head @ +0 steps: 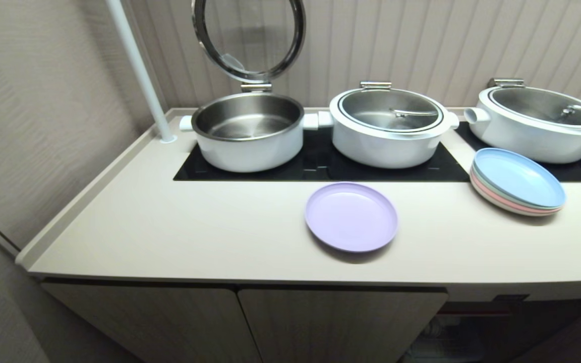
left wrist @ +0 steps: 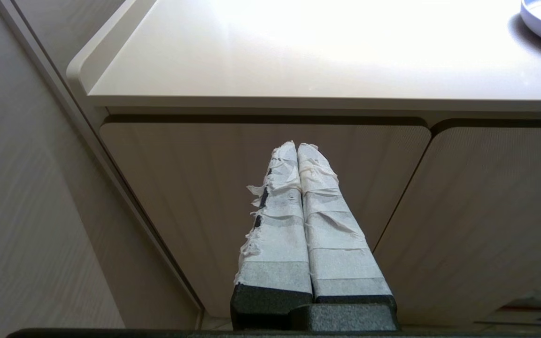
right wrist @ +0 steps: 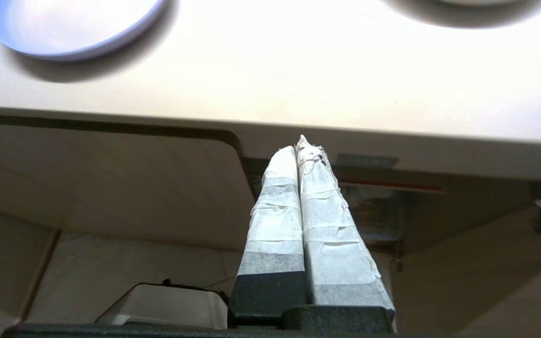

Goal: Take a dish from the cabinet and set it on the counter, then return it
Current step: Pick up the plate from the table

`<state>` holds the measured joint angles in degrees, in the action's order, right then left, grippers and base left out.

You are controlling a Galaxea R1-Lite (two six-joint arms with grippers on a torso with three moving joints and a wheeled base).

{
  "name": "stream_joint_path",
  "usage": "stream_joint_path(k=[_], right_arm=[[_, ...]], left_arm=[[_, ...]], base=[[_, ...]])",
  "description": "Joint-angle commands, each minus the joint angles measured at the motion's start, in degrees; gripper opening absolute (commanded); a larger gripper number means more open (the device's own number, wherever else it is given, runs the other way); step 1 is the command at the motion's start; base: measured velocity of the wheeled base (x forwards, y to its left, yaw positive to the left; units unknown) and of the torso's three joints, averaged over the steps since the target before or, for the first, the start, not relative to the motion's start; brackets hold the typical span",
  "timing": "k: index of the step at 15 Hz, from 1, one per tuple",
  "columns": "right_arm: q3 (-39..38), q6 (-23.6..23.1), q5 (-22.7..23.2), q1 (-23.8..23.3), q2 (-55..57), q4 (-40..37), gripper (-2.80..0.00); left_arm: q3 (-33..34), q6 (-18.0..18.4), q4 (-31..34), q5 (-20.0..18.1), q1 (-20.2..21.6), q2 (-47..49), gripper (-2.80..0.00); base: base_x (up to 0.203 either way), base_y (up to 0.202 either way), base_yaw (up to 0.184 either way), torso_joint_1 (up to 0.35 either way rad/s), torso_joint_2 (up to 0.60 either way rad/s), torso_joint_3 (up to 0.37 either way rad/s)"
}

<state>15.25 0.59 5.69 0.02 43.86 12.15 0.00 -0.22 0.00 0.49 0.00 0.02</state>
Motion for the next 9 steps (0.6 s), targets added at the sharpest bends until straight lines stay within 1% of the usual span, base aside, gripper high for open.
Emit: stream_joint_path(k=[1,2,4,5,7,9], right_arm=[[3.3,-0.1,1.8,-0.2,6.3,-0.2,-2.8],[4.8,-0.7,3.2,-1.1,8.2,-0.5,-2.8],[6.8,-4.1,8.2,-4.8,11.4,-1.8,-2.8],[7.5,-5.9,11.6,-6.3,12.7,-2.7,-2.8],[8.0,-8.9,16.4,-7.8,14.3,-4.8,-2.8],[7.9,-11.5,17.1,-7.8,14.8,-6.8,-2.8]], left_arm=[[0.0,0.0,0.0,0.0,0.0,0.0,-2.8],[0.0,0.0,0.0,0.0,0.0,0.0,-2.8],[0.0,0.0,0.0,0.0,0.0,0.0,-2.8],[0.0,0.0,0.0,0.0,0.0,0.0,-2.8],[0.0,0.0,0.0,0.0,0.0,0.0,-2.8],[0.0,0.0,0.0,0.0,0.0,0.0,-2.8]], base=[[0.0,0.0,0.0,0.0,0.0,0.0],[0.0,0.0,0.0,0.0,0.0,0.0],[0.0,0.0,0.0,0.0,0.0,0.0],[0.0,0.0,0.0,0.0,0.0,0.0],[0.0,0.0,0.0,0.0,0.0,0.0],[0.0,0.0,0.0,0.0,0.0,0.0]])
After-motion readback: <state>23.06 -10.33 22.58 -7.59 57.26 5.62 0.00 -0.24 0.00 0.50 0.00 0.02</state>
